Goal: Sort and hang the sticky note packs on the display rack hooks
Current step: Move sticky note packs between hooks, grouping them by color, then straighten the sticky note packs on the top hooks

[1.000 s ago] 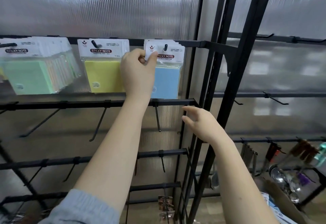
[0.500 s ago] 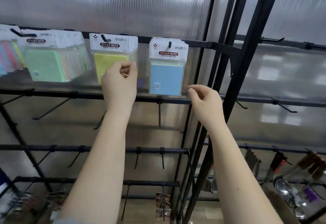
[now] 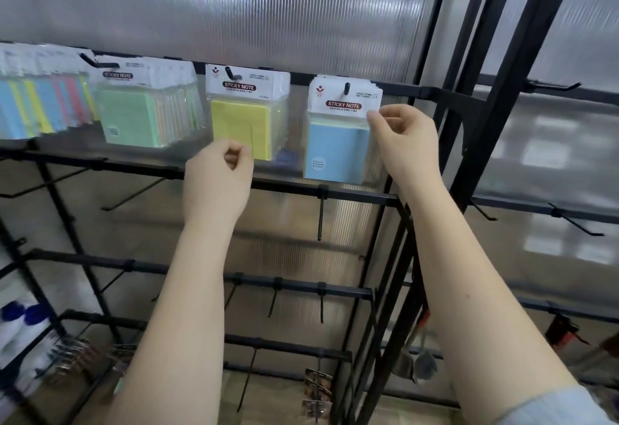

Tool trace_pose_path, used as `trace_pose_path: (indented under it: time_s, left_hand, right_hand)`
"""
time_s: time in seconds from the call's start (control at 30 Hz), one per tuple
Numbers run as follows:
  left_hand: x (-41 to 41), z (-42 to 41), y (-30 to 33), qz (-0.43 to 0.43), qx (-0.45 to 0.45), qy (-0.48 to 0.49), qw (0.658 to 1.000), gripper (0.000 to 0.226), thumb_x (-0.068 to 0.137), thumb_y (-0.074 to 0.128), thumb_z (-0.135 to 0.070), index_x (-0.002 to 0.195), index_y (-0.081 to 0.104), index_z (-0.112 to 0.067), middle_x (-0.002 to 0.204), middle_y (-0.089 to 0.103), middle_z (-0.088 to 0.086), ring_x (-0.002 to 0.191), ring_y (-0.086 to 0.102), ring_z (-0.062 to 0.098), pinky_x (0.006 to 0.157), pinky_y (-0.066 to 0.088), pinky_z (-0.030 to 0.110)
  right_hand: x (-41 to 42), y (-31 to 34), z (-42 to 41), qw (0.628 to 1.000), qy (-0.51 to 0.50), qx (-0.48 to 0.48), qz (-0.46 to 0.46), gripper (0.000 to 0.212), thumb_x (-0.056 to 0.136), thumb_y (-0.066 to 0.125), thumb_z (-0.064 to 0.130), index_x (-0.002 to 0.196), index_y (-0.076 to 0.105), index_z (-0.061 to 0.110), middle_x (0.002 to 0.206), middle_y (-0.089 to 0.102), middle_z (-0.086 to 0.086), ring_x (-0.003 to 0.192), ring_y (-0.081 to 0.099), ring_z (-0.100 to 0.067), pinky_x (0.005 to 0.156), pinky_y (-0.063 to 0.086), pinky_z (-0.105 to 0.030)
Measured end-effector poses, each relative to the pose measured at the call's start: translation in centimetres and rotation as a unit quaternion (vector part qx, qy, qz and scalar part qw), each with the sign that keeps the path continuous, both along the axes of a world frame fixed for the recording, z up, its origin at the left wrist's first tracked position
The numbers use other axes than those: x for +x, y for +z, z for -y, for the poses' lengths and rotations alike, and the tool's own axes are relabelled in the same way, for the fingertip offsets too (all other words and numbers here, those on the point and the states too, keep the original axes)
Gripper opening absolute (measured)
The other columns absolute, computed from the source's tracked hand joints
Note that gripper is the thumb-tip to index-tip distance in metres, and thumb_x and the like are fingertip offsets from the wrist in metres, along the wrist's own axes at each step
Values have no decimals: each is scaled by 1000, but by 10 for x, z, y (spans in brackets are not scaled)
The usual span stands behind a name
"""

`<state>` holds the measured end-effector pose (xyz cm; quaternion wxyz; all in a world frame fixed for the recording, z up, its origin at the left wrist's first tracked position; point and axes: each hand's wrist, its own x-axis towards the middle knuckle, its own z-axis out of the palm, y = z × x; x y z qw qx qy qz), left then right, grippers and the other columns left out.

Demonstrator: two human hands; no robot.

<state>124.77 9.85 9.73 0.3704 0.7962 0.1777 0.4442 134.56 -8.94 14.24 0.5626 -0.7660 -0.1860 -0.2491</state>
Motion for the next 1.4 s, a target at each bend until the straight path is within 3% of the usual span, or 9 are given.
trace_pose_path:
  time_s: [0.2, 0.43, 0.7, 0.87, 0.97, 1.1, 1.23, 1.3, 1.4]
  left_hand:
    - [8, -5, 7, -19, 32, -41, 998, 16, 95, 50, -22, 92, 64, -15, 79, 58, -9, 71, 53, 6, 55, 31, 7]
    - [21, -12, 23, 3, 63, -98, 993, 23, 96, 48, -21, 95, 69, -12, 84, 64, -3, 80, 58, 14, 70, 39, 21]
    - [39, -16, 25, 34, 70, -163, 984, 22, 96, 49, -18, 87, 69, -13, 73, 60, -6, 73, 52, 12, 64, 36, 20]
    - [49, -11, 28, 9, 73, -203, 977, 33, 101, 38, -21, 123, 62, -12, 103, 66, 3, 93, 54, 9, 76, 38, 16]
    - [61, -6, 35, -44, 71, -250, 965, 43, 103, 31, -23, 145, 35, -16, 145, 43, -2, 127, 40, 5, 90, 19, 5]
    - [85, -4, 59, -44, -24, -318, 947, 47, 104, 27, -18, 150, 21, -19, 155, 26, -3, 141, 24, 12, 98, 15, 13]
    - [116, -3, 88, 0, -178, -377, 909, 45, 100, 30, -8, 144, 35, -17, 147, 39, 4, 135, 35, 15, 113, 26, 33]
    - [131, -4, 100, -19, -209, -385, 899, 30, 97, 36, -11, 116, 57, -21, 117, 55, 2, 106, 50, 16, 92, 41, 33]
    - [150, -2, 115, -67, -184, -350, 916, 12, 90, 44, -12, 85, 52, -20, 88, 45, 5, 75, 41, 17, 62, 29, 27]
  right_hand:
    - [12, 4, -8, 998, 34, 45, -21, 14, 88, 66, 26, 98, 68, 17, 98, 70, 7, 95, 64, -8, 80, 50, -19]
    - [15, 8, -13, 996, 48, 69, 4, 8, 89, 64, 17, 95, 69, 17, 91, 70, 13, 84, 66, 1, 71, 50, -12]
    - [20, 12, -10, 995, 81, 58, 13, 12, 90, 63, 15, 83, 68, 24, 83, 73, 12, 83, 67, -5, 78, 54, -24]
    - [23, 17, -16, 991, 113, 65, 18, 12, 89, 65, 13, 89, 69, 24, 102, 71, 5, 91, 68, -13, 85, 55, -35]
    - [24, 18, -16, 993, 102, 58, 21, 9, 88, 67, 14, 88, 69, 23, 100, 72, 1, 91, 68, -17, 89, 54, -42]
    - [23, 18, -13, 996, 73, 44, 14, 3, 86, 69, 20, 85, 67, 23, 87, 72, 4, 84, 66, -18, 86, 53, -46]
    - [20, 21, -11, 998, 60, 26, 20, 5, 88, 67, 19, 86, 65, 22, 89, 71, 4, 80, 66, -9, 77, 54, -31]
    - [19, 23, -10, 998, 59, 14, 16, 4, 89, 67, 19, 86, 66, 22, 89, 71, 2, 81, 66, -11, 81, 55, -35]
    - [18, 24, -7, 998, 61, 1, 6, 4, 88, 67, 21, 85, 66, 21, 87, 72, 1, 81, 66, -12, 88, 52, -41]
